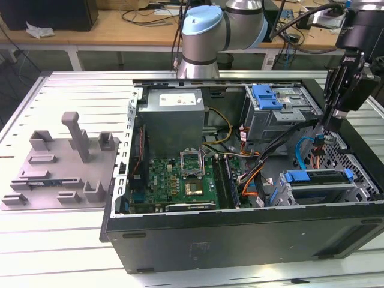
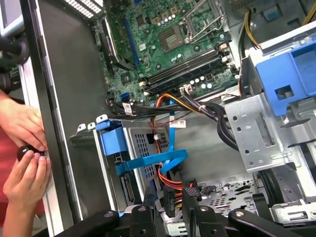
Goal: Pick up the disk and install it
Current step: 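Insert the first disk wire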
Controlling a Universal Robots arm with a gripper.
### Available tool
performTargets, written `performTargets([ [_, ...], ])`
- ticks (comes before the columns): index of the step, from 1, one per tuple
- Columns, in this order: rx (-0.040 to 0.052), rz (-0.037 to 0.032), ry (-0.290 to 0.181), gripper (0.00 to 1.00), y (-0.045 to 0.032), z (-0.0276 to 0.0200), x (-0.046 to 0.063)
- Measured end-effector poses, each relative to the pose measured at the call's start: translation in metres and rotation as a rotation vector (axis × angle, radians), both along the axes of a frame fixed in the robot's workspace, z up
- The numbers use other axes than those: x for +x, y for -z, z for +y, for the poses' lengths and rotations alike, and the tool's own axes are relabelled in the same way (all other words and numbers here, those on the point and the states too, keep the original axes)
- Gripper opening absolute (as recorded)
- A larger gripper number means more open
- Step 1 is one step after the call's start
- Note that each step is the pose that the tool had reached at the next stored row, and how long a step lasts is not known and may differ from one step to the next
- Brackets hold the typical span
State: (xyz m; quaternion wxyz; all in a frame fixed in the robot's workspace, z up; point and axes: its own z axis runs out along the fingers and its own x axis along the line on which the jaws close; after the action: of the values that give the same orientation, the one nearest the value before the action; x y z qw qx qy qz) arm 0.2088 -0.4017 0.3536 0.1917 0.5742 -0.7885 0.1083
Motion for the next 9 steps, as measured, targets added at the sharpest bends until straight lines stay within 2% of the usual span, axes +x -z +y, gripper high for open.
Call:
performTargets([
  [5,-0.0074,0.0121,-0.035,0.35,0.0072,-0.0001,0.003],
  [9,-0.0254,0.0215,-0.064,0.35,0.0126,0.0002,0.004],
])
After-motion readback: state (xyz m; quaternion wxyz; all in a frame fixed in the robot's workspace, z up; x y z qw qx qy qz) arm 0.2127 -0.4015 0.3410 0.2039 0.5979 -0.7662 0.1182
